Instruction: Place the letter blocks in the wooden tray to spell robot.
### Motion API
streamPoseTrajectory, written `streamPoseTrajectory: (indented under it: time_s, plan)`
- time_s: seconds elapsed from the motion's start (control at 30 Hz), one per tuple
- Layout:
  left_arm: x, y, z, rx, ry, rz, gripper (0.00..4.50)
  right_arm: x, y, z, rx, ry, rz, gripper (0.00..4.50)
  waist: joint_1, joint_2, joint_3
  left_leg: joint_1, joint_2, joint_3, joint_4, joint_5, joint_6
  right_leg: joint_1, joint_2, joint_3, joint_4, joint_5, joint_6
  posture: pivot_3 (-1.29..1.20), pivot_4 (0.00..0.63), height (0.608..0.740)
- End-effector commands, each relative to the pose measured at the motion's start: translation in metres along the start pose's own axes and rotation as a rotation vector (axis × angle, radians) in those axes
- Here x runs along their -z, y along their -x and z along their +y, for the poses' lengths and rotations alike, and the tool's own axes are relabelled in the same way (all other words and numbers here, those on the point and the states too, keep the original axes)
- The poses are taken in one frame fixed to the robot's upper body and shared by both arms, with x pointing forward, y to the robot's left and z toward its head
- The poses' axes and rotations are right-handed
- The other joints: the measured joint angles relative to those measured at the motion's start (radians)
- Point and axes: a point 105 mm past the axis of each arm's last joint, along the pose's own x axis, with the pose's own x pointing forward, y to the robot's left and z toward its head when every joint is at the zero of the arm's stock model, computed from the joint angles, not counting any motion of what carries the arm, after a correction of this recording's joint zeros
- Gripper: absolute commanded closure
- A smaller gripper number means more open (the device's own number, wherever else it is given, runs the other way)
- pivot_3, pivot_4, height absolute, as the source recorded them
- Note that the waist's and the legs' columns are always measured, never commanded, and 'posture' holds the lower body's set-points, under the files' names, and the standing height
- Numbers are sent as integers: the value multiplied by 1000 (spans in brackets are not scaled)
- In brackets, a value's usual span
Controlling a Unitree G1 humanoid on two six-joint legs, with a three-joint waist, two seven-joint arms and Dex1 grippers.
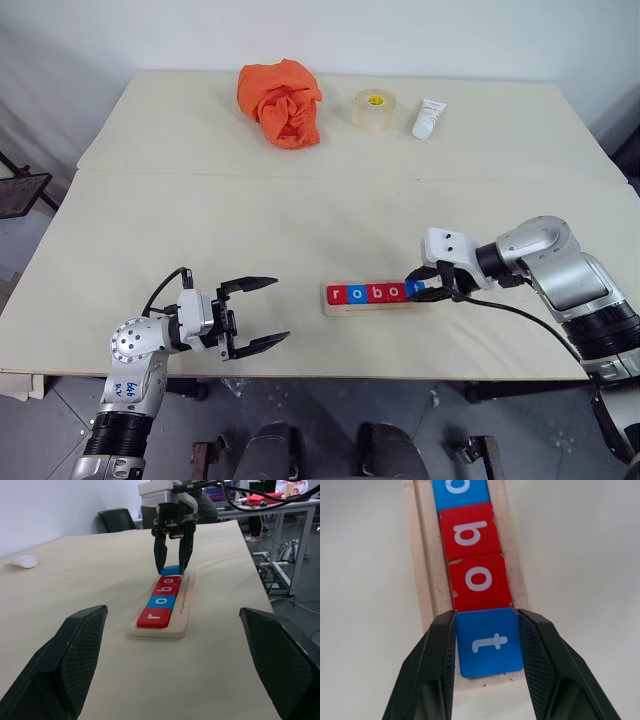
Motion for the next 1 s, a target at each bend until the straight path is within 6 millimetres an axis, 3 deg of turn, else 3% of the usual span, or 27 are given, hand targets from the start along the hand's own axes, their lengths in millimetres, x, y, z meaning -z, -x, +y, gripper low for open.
streamPoseTrajectory:
  time_s: [0.03,0.2,0.43,0.57,0.9,1.0]
  plan:
    - [-5,0,1,-8,-33,-10,0,-6,3,1,-5,27,-7,1744,0,0,0,0,0,0,0,0,0,0,0,0,0,0,0,0,150,740]
    - [-5,-1,3,-6,-35,-11,0,-14,7,0,13,34,-30,10,0,0,0,0,0,0,0,0,0,0,0,0,0,0,0,0,150,740]
    - [-5,-3,4,-2,-36,-17,0,-14,13,-6,83,19,-42,10,1,0,0,0,0,0,0,0,0,0,0,0,0,0,0,0,150,740]
    - [-4,-5,4,3,-35,-22,0,-21,18,-9,99,8,-88,922,0,0,0,0,0,0,0,0,0,0,0,0,0,0,0,0,150,740]
    - [-4,-4,2,6,-38,-23,0,-13,9,-18,139,-14,-93,4449,0,0,0,0,0,0,0,0,0,0,0,0,0,0,0,0,150,740]
    - [-4,-3,2,3,-38,-21,0,-10,4,-16,129,-17,-91,4485,-1,0,0,0,0,0,0,0,0,0,0,0,0,0,0,0,150,740]
